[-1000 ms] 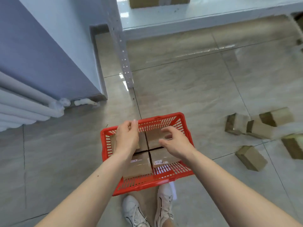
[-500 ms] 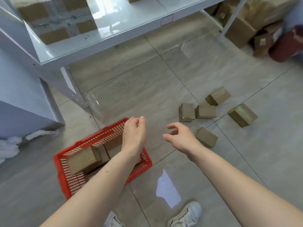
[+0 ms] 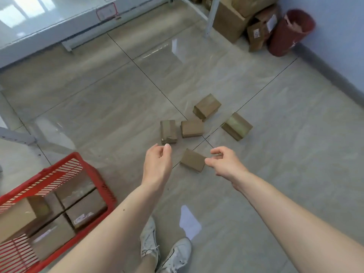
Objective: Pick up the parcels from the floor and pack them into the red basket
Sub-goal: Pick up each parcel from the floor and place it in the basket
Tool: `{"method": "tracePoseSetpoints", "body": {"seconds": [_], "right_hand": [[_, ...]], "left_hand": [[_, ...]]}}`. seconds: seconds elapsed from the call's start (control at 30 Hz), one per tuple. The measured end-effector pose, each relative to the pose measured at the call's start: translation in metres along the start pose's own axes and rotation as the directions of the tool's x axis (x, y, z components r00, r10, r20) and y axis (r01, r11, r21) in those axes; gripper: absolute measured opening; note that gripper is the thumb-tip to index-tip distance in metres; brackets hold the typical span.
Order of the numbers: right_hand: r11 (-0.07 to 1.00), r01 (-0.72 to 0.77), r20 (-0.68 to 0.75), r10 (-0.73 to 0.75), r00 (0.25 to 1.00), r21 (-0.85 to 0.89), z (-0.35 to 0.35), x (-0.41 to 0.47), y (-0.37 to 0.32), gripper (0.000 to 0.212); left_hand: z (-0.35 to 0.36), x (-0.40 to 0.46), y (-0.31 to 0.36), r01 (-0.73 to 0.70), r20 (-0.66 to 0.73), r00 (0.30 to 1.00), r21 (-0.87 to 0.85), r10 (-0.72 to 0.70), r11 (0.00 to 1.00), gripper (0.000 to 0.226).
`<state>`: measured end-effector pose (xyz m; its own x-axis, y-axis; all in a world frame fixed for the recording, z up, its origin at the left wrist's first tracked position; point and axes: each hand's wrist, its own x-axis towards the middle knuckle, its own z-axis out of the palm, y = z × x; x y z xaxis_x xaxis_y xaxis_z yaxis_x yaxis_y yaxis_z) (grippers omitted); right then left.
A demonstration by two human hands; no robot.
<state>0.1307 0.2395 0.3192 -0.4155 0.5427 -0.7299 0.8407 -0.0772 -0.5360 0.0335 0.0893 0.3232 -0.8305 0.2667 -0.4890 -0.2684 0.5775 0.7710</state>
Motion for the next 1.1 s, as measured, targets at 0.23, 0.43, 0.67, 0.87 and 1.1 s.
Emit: {"method": "tracePoseSetpoints", "body": {"seconds": [0.23,0.43,0.67,0.87,1.1], "right_hand": [[0.997,-0.041,-0.065,0.045,0.997,0.058,-0.07,0.064,0.008,0.037],[0.995,-0.061,-0.102,0.069,0.992,0.085,-0.12,0.129,-0.003,0.042],[0.986,-0.105,-0.152,0.124,0.981,0.126,-0.174,0.197,0.007,0.056],[0.971,-0.183,-0.217,0.214,0.952,0.157,-0.207,0.266,0.045,0.064],[0.946,-0.304,-0.143,0.318,0.937,0.115,-0.216,0.356,0.102,0.07]], "left_hand": [[0.074,0.039,0.049,0.005,0.065,0.998,-0.041,-0.003,0.999,0.042],[0.131,0.091,0.088,-0.013,0.111,0.994,0.022,0.011,1.0,0.041],[0.196,0.132,0.122,-0.031,0.17,0.985,0.105,0.012,0.994,0.044],[0.274,0.178,0.106,-0.084,0.367,0.93,0.217,-0.002,0.973,0.046],[0.372,0.225,0.071,-0.078,0.48,0.873,0.305,-0.082,0.949,0.055]]}}
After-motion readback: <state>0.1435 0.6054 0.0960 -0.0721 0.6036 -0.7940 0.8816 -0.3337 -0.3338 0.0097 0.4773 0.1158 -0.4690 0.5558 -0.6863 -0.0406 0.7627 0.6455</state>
